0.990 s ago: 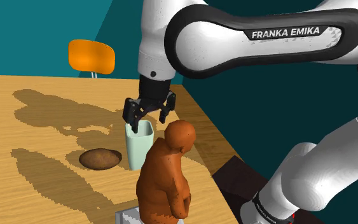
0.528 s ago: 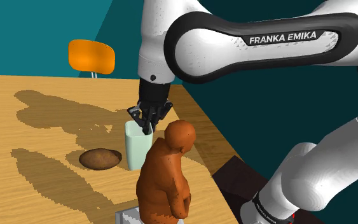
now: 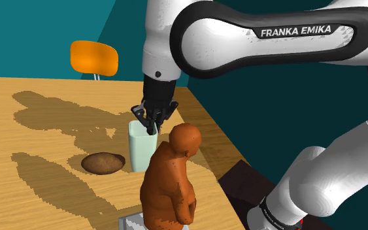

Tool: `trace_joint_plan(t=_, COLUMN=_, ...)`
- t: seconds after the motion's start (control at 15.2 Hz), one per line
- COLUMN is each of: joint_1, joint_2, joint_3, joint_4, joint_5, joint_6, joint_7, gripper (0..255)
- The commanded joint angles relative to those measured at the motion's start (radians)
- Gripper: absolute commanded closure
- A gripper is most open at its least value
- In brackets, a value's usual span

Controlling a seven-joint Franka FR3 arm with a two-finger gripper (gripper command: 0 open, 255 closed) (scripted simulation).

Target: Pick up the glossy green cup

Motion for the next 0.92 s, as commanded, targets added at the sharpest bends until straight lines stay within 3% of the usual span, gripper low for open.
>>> trace_joint_plan(t=0.0, joint_1=-0.001, joint_2=-0.002, joint_3=-0.003, joint_4=0.023, joint_5=-0.001, joint_6=-0.025, joint_7=-0.001, gripper=255)
trace_joint_plan(t=0.86, joint_1=-0.008, joint_2=0.008, joint_3=-0.012, joint_4=0.182, joint_5=-0.011, joint_6=-0.175, joint_7=0.006, gripper=255)
